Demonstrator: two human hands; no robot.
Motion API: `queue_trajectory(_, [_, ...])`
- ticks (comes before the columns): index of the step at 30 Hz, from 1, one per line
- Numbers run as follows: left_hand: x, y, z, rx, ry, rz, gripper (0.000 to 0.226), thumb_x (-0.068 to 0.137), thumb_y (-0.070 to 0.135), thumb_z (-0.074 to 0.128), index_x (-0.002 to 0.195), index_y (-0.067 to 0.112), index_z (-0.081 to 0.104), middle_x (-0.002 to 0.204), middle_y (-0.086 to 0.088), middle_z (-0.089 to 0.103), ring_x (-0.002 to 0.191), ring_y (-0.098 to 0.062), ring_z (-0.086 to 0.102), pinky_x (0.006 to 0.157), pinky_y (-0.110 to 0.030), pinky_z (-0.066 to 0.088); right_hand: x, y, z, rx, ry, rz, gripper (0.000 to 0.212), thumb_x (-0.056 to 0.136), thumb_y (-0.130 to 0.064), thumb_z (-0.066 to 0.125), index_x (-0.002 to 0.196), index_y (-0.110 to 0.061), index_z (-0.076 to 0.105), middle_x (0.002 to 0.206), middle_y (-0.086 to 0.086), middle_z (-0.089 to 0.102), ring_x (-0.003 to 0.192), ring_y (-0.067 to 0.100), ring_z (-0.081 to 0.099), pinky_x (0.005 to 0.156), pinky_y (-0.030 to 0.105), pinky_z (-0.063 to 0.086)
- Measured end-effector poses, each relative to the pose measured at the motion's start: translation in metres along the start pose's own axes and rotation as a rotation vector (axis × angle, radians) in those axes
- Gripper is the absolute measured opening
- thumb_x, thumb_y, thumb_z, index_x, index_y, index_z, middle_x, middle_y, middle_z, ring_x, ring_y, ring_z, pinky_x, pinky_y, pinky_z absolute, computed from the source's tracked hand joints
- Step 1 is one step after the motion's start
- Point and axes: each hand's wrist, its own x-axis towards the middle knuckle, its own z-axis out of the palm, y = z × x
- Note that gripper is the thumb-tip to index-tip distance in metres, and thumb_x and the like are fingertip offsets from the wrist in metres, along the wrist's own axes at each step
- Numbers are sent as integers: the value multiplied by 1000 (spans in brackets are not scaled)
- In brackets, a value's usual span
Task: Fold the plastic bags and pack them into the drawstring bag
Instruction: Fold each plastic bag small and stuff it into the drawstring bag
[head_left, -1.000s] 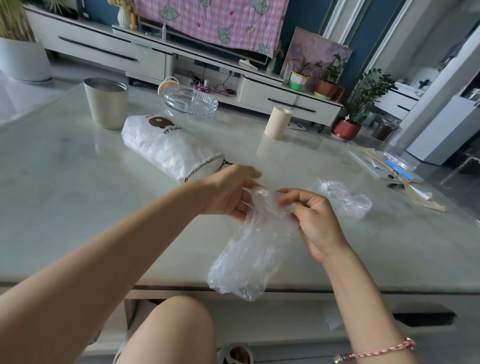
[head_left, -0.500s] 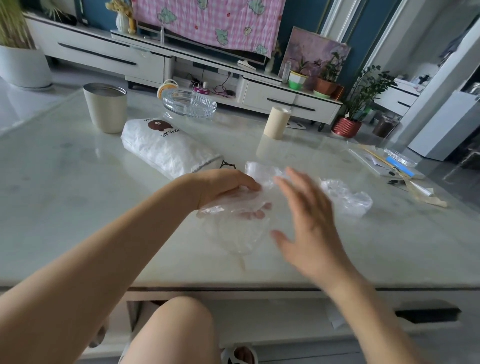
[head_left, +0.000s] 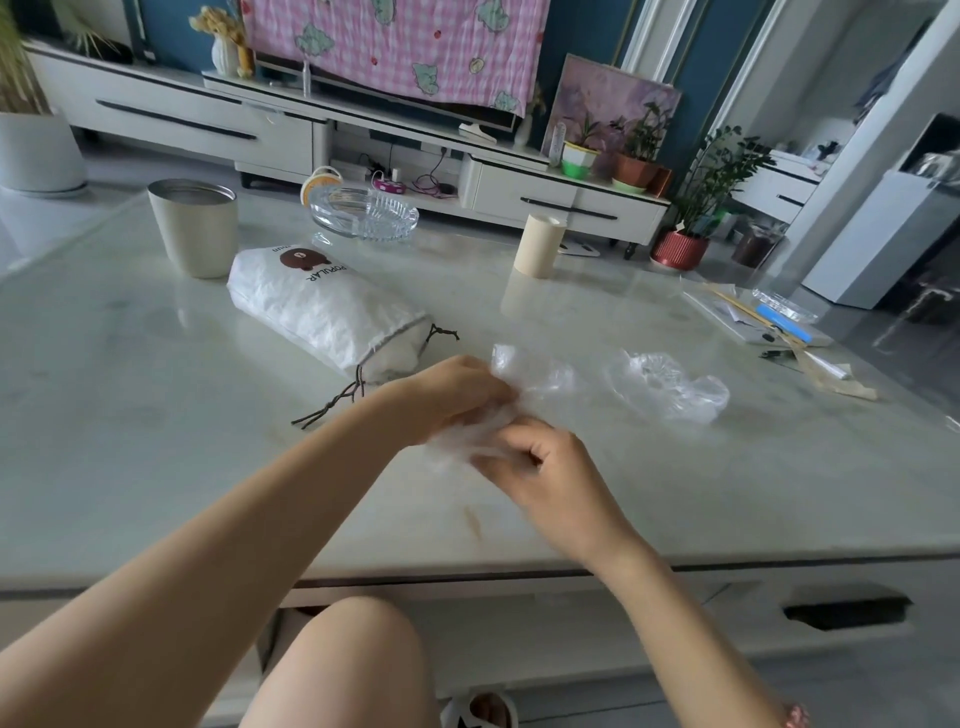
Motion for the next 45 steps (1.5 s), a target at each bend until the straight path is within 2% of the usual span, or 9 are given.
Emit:
queue_trajectory(6, [-5,7,7,-153,-129,-33,18,94,9,44,83,5,58,78,-9,60,64,-18,57,62,-26,46,16,-1,-19,208,149,383,38,83,-12,68,52,-20,47,46,-13,35,44,1,30,45,11,27])
queue_trajectory(9, [-9,12,5,-235,-294,-100,27,94,29,43,98,7,57,78,-7,66,62,-16,63,60,-24,51,21,5,-22,150,173,454,28,82,-12,65,61,-13,47,52,-5,35,43,3,29,42,10,26])
queue_trajectory(12, [-10,10,3,-137,-407,-41,36,85,42,55,99,10,63,90,-5,70,79,-14,67,81,-31,53,25,8,-22,137,198,484,19,84,-16,64,70,-7,55,58,1,42,51,5,36,43,10,28])
queue_trajectory(19, [9,-1,24,-7,320,120,32,97,26,46,68,14,45,68,-2,48,61,-18,47,47,-22,40,29,5,-15,176,265,390,25,89,-24,60,72,-8,50,71,6,33,67,14,29,49,19,23])
queue_trajectory(23, [9,-3,19,272,480,293,37,98,25,43,64,17,32,66,3,40,56,-12,39,41,-14,31,22,7,-4,151,371,298,44,87,-29,64,57,-12,35,56,-2,22,53,9,20,45,21,17])
queue_trajectory(31, [12,1,14,42,451,301,37,97,28,47,65,15,34,62,1,37,53,-17,34,47,-27,30,15,16,-15,326,626,415,36,80,-35,69,61,-14,46,60,-1,44,59,9,41,57,18,36])
queue_trajectory(35, [11,2,17,6,404,276,33,96,28,47,68,12,39,62,0,38,51,-16,34,42,-23,28,8,9,-23,859,243,472,47,60,-49,72,94,-17,65,85,-1,65,78,12,60,69,26,52])
queue_trajectory(41, [7,0,25,82,298,281,31,95,29,50,72,11,42,60,1,37,51,-17,33,42,-22,27,16,4,-24,716,300,529,7,84,-10,63,86,-16,60,74,-4,63,63,6,55,48,15,40])
queue_trajectory(45, [5,3,23,100,262,298,27,94,29,53,78,8,47,61,-1,38,51,-18,33,37,-17,28,19,6,-28,835,419,508,23,87,6,50,75,-13,53,68,0,56,44,2,46,37,13,32])
